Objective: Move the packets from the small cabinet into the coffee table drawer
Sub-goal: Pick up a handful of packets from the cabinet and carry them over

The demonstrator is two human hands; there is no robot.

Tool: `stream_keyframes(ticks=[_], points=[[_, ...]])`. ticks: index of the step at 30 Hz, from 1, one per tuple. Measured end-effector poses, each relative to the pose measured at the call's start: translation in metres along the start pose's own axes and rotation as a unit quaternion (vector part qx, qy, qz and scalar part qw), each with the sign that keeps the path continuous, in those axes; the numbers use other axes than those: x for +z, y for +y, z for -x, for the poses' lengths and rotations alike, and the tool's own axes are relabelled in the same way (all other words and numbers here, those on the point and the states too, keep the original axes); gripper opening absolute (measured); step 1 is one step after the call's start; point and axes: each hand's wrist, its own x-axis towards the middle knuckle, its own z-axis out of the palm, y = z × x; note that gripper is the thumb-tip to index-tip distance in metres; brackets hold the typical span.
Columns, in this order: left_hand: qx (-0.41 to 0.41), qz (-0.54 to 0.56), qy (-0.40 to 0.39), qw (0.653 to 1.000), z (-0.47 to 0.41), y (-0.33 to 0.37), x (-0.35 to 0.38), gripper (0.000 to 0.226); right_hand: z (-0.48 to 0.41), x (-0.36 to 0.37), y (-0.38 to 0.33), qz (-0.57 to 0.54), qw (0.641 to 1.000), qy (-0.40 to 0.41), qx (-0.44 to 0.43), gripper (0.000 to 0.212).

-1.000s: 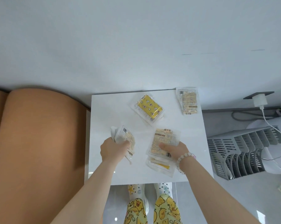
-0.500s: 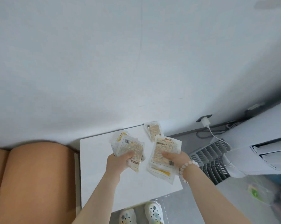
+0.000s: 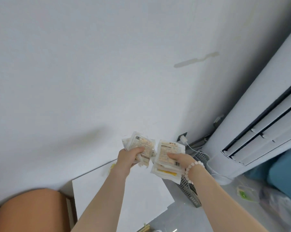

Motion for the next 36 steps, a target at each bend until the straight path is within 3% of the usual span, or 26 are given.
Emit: stream_keyframes(ticks=[8, 11, 16, 22, 31, 36], points=[[0.014, -0.07, -0.055, 0.996, 0.013, -0.001, 0.006, 0.028, 0.028, -0.004, 0.016, -0.064, 0.997, 0.045, -0.005, 0.053], [0.014, -0.09, -0.075, 0.993, 0.017, -0.003, 0.011, 0.019, 0.042, -0.008, 0.026, -0.092, 0.993, 0.068, -0.015, 0.06], [-0.001, -0.108, -0.154, 0.982, 0.028, -0.014, 0.034, 0.012, 0.085, -0.027, 0.039, -0.11, 0.985, 0.128, -0.021, 0.05], [-0.005, -0.145, -0.259, 0.955, 0.055, -0.031, 0.099, 0.014, 0.128, -0.086, 0.073, -0.17, 0.964, 0.205, -0.015, 0.087], [-0.024, -0.214, -0.41, 0.886, 0.125, -0.099, 0.2, 0.005, 0.233, -0.153, 0.143, -0.284, 0.905, 0.314, -0.03, 0.031], [-0.04, -0.244, -0.458, 0.854, 0.187, -0.149, 0.236, 0.005, 0.273, -0.202, 0.216, -0.326, 0.873, 0.362, -0.021, 0.087]])
